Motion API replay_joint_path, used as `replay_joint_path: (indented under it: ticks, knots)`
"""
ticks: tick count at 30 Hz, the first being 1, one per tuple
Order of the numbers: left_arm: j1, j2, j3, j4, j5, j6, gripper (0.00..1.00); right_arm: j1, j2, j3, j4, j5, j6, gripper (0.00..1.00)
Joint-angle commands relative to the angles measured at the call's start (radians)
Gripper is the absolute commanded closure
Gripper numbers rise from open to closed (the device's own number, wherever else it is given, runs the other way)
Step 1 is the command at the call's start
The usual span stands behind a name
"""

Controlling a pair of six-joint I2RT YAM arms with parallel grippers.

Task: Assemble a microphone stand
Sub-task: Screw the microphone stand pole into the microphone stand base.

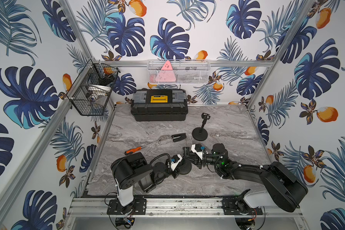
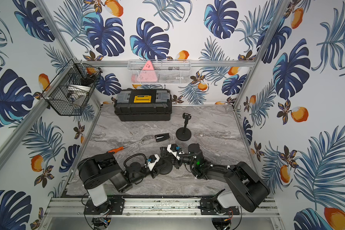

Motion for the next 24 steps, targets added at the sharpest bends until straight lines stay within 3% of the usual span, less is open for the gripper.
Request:
replay_joint_path:
  ticks: [1, 11, 14, 20, 24]
  knots:
    - [0.0, -0.007, -0.001, 0.029, 0.011, -0.005, 0.52, 0.036, -0.001, -0.034, -0.07, 0.228, 0.069, 1.0]
    - [0.0, -0.018, -0.006, 0.029, 0.005, -0.009, 0.53, 0.326, -0.04, -0.066, -0.106, 0.858, 0.145, 1.0]
    - [0.001, -0.026, -0.007, 0.029, 0.005, -0.014, 0.54, 0.386, -0.015, -0.066, -0.097, 0.986, 0.178, 1.0]
    - [0.0, -0.033, -0.006, 0.029, -0.001, -0.018, 0.57, 0.479, 0.051, -0.052, -0.091, 1.157, 0.223, 1.0]
    - [0.0, -0.031, 0.0, 0.029, 0.007, -0.017, 0.6, 0.497, 0.069, -0.057, -0.055, 1.186, 0.235, 1.0]
